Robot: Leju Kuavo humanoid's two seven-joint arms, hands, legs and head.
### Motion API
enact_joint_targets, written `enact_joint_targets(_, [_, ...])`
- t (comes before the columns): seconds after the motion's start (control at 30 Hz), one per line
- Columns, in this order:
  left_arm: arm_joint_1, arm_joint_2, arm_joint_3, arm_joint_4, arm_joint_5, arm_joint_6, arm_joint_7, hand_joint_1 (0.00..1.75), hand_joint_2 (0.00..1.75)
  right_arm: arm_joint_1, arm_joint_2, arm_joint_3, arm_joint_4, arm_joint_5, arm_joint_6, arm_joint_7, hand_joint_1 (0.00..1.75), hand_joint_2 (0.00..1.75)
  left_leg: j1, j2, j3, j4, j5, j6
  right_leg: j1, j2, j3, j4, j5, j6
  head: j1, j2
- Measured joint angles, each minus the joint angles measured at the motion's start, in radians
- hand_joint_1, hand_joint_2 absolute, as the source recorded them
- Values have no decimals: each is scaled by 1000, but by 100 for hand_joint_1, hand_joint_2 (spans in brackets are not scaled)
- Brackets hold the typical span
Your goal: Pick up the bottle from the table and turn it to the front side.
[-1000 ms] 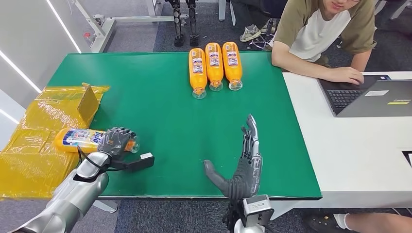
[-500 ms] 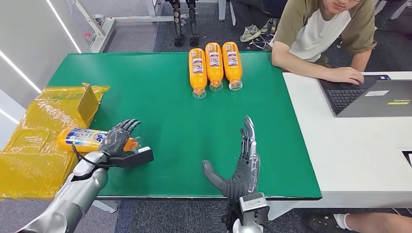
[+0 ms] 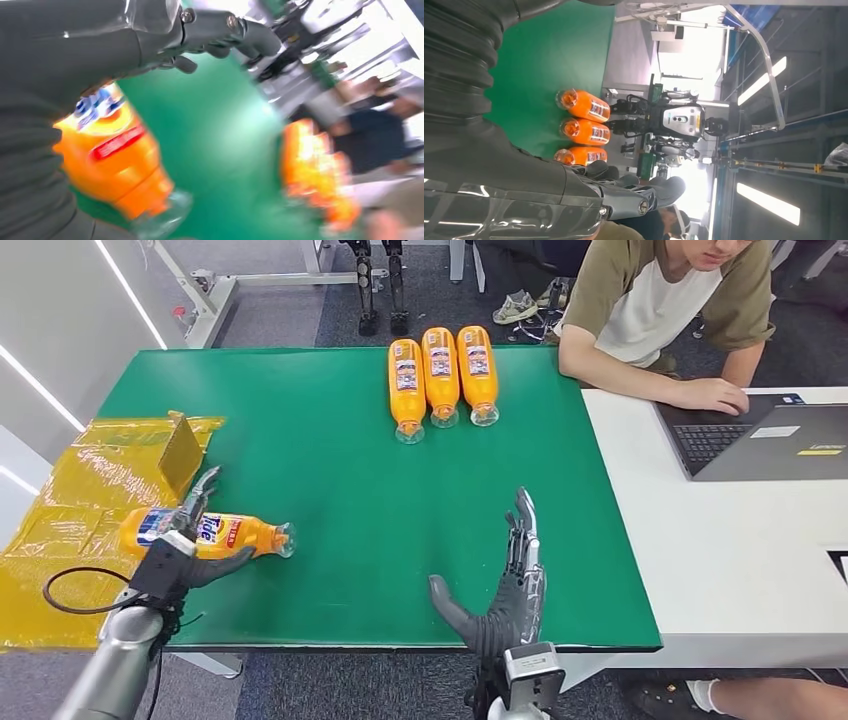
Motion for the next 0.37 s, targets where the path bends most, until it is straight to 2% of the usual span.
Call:
enact_joint_targets(0.1, [37, 39, -18, -174, 111, 5, 0, 0, 175, 9, 0, -11, -6, 12, 13, 0, 0, 175, 0, 0, 0, 0, 0, 0, 0, 0, 0, 0, 0, 0, 0, 0])
enact_joint_targets(0.2, [53, 56, -24, -348, 195, 9, -1, 0, 175, 16, 0, -19, -9, 18, 23, 0, 0, 175, 0, 0, 0, 0, 0, 0, 0, -1, 0, 0, 0, 0, 0, 0])
enact_joint_targets(0.37, [65, 67, -29, -501, 220, 9, -1, 0, 175, 21, 0, -23, -11, 25, 27, 0, 0, 175, -1, 0, 0, 0, 0, 0, 0, -1, 1, 0, 0, 0, 0, 0])
